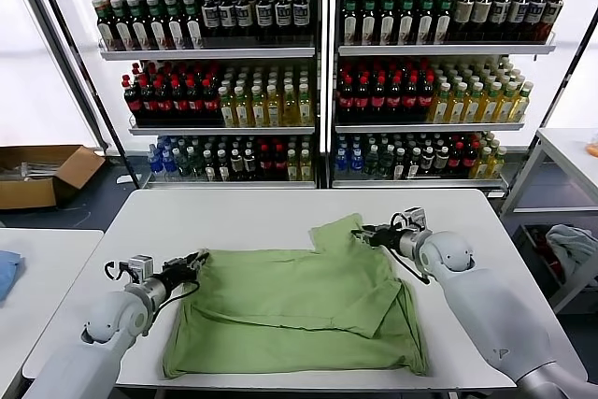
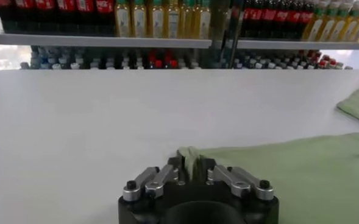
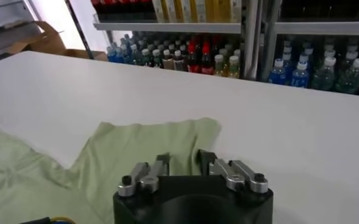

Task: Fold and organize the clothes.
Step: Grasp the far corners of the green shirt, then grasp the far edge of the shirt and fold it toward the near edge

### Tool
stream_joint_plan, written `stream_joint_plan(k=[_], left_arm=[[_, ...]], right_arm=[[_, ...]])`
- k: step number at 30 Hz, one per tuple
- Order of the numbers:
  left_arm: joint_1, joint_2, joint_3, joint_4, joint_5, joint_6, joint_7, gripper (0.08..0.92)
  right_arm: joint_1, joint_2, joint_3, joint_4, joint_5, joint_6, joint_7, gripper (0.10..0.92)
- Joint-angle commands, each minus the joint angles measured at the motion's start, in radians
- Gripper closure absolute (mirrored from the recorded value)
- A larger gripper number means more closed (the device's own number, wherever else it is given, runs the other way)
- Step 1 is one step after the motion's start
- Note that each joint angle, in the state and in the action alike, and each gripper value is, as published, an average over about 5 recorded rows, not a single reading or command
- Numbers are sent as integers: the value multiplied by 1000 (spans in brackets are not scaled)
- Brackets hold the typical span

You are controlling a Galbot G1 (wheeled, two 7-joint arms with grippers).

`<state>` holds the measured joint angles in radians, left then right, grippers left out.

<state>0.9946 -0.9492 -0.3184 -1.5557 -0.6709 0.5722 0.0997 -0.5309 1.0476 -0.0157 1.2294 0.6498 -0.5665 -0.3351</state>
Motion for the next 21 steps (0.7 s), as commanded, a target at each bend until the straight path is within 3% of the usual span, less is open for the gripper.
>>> stream_joint_plan(k=[1, 7, 14, 21], left_arm=[[11, 2, -6, -24, -10, -10, -14, 838], [7, 7, -26, -61, -54, -46, -43, 903], [49, 25, -72, -178, -94, -40, -54, 906], [155, 78, -139, -306, -129, -25, -63, 906]], right_arm=[[-21, -6, 23, 59, 33, 7, -2, 804], [-70, -23, 84, 124, 117, 29, -10, 918], [-172, -74, 173, 242, 244, 37, -29, 919], [-323, -138, 293, 399, 280, 38, -22, 919]])
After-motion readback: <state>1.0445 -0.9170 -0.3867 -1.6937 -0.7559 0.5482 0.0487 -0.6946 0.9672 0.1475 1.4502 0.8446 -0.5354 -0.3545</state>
